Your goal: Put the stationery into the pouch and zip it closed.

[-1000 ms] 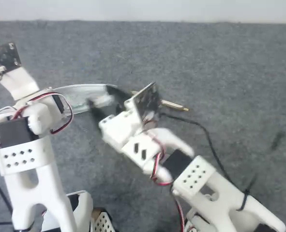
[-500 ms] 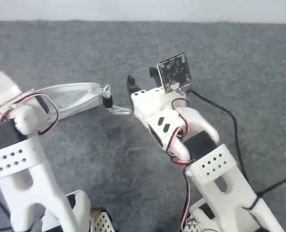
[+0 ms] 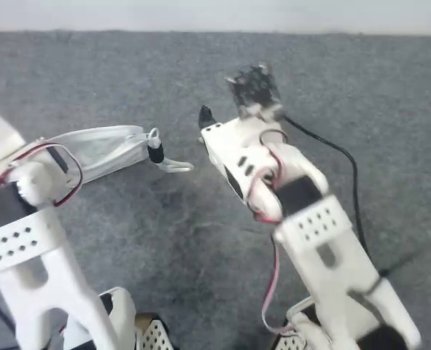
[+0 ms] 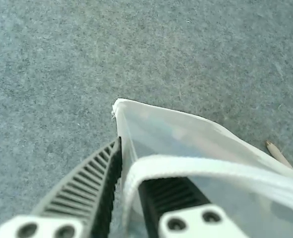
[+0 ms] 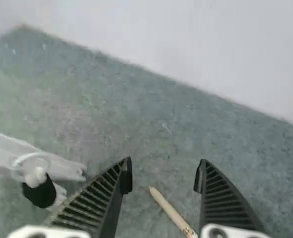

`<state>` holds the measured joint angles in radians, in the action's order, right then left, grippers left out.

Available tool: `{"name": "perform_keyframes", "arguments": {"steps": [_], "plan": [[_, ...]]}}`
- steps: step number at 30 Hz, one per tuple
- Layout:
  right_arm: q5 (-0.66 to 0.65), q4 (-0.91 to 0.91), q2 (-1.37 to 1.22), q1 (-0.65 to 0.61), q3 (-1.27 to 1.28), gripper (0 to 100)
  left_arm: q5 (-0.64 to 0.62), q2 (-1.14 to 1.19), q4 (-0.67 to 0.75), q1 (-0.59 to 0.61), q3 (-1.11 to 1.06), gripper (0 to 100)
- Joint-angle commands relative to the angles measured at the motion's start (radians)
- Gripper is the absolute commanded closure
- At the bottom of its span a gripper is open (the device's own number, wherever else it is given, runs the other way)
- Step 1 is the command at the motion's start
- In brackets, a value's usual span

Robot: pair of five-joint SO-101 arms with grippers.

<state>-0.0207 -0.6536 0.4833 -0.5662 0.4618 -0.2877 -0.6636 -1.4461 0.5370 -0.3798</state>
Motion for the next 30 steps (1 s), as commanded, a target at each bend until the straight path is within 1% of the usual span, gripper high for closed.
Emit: {"name": "perform_keyframes", "arguments": {"steps": [1, 4, 14, 17, 23, 30], "plan": [[-0.052, -0.105, -0.153, 0.008, -0.195, 80.5, -0.008, 0.000, 0.035, 0.005, 0.005, 99], [-0.075, -0.186, -0.294, 0.015, -0.327, 80.5, -0.006, 0.000, 0.035, 0.005, 0.005, 99], [-0.222, -0.414, -0.679, 0.015, -0.671, 80.5, -0.005, 0.000, 0.035, 0.005, -0.004, 99], [-0.259, -0.476, -0.777, 0.016, -0.769, 80.5, 0.026, 0.000, 0.035, 0.005, -0.005, 99], [-0.328, -0.559, -0.964, 0.018, -0.941, 80.5, 0.026, 0.000, 0.035, 0.005, -0.005, 99], [-0.334, -0.601, -1.118, 0.045, -1.111, 80.5, 0.028, 0.000, 0.034, 0.005, -0.005, 99]]}}
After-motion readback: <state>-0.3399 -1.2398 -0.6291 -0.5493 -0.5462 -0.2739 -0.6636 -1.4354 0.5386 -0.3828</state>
